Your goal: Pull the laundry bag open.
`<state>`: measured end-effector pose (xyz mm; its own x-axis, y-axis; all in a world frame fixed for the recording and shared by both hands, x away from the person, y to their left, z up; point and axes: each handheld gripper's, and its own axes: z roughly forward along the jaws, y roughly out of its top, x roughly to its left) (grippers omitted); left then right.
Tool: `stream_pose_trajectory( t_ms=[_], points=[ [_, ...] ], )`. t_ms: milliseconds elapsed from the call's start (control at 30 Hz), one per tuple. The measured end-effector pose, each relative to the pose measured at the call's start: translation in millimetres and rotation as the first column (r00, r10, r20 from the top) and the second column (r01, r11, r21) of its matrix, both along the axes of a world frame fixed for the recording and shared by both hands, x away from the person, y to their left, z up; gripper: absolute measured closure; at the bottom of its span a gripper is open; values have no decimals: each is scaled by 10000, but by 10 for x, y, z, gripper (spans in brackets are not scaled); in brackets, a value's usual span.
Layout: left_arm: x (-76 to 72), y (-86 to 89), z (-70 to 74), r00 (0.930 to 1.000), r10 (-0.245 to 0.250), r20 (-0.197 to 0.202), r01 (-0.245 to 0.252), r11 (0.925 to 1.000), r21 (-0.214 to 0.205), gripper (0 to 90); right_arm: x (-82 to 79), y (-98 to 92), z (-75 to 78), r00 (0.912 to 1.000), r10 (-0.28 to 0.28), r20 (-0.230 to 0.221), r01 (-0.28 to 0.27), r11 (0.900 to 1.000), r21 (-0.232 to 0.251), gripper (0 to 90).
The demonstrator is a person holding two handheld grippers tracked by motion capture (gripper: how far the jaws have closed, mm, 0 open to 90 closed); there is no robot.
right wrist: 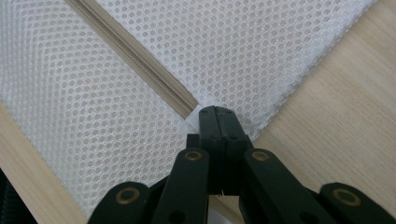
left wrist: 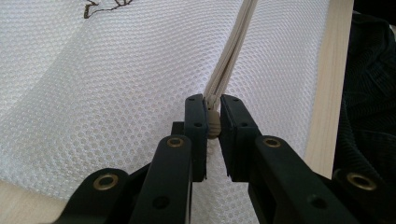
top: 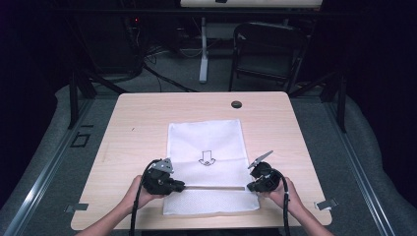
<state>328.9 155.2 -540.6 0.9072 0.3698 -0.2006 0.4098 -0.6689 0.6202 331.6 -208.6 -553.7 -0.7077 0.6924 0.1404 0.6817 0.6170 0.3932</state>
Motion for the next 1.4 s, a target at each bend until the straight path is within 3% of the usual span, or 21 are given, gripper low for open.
stream_pose_trajectory(
  t_ms=[300,367,567,667,800,1100,1133,1200,1300,1400],
  points=[
    [33,110,19,9999,168,-15,-168,9997,152,819,-15,14,1,10000,-91,37,91,10000,8,900],
    [29,128,21,9997,214,122,-219,9988,447,819,-16,18,2,10000,-70,45,70,10000,-14,900],
    [65,457,25,9935,1126,171,-1134,9918,585,819,-18,19,2,9999,-77,106,78,9999,-92,900],
    [53,619,3,9884,1521,-43,-1516,9869,545,819,-19,24,4,9999,-101,104,102,9999,-135,900],
    [14,620,-26,9882,1530,28,-1528,9858,699,818,-23,27,11,9999,-74,112,77,9997,-222,900],
    [50,606,-41,9858,1643,-344,-1621,9849,606,798,-24,25,11,9997,119,199,-115,9997,-238,900],
    [57,599,-36,9858,1629,-414,-1602,9852,605,734,-28,23,5,9995,197,266,-195,9998,-70,874],
    [63,585,-16,9817,1838,-505,-1808,9818,576,604,-41,19,38,9989,397,231,-401,9990,180,740],
    [56,583,55,9765,2123,-376,-2103,9762,526,458,-77,35,130,9960,386,808,-405,9989,224,654],
    [29,602,135,9646,2637,-91,-2625,9625,684,338,-75,-11,231,9938,165,1101,-196,9994,271,518]
  ],
)
